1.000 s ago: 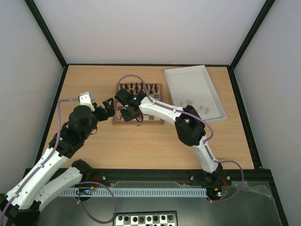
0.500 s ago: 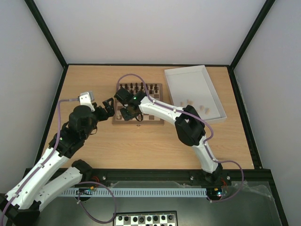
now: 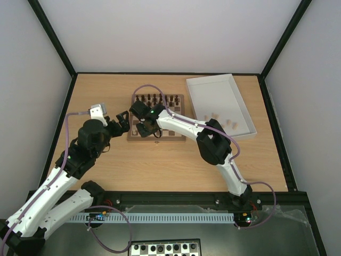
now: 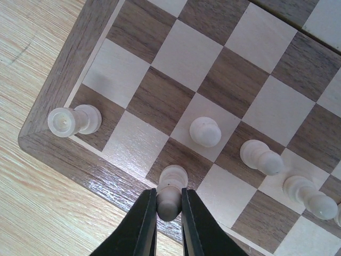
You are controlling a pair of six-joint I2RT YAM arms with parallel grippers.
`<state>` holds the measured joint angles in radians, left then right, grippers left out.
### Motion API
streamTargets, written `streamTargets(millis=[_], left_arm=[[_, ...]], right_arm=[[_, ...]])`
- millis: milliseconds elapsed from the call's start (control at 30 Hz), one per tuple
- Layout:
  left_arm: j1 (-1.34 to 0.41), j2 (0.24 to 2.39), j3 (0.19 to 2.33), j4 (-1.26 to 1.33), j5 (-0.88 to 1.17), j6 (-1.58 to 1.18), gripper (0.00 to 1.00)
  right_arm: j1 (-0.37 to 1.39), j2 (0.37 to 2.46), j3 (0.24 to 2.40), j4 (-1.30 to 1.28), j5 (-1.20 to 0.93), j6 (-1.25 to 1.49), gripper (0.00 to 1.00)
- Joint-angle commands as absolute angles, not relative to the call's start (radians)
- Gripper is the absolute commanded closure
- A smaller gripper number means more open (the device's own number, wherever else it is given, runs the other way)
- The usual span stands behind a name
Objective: Set up the chess pieces on the board
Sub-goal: Place the chess piece on the chessboard, then pick up the chess piece from the storage box.
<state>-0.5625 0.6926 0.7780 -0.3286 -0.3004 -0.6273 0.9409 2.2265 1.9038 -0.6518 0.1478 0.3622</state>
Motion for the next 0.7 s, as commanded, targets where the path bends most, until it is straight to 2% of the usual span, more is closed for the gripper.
streamTargets(millis=[0,300,433,567,633,667], left_arm=[[-0.562,0.689,0.769,-0.34,-0.318,-0.614,0.0],[-0.562,0.683,0.777,-0.34,-0.318,-0.612,0.0],[-0.562,0.685,0.782,-0.343,-0.318,-0.61,0.0],[-0.562,0.691,0.792,-0.341,-0.317,-0.604,0.01],[-0.562,0.702,0.799,-0.34,-0.318,-0.599,0.01],[-0.562,0.707,0.803,-0.336,-0.318,-0.596,0.0]], right_arm=[[0.935,2.252,1.924,-0.697,0.156,0.359,0.87],[0.934,2.212,1.92,-0.689,0.156,0.357,0.68],[0.933,2.17,1.906,-0.667,0.139,0.353,0.65],[0.934,2.104,1.88,-0.665,0.131,0.354,0.59],[0.933,2.039,1.842,-0.651,0.132,0.355,0.51],[0.933,2.001,1.818,-0.646,0.137,0.355,0.4]])
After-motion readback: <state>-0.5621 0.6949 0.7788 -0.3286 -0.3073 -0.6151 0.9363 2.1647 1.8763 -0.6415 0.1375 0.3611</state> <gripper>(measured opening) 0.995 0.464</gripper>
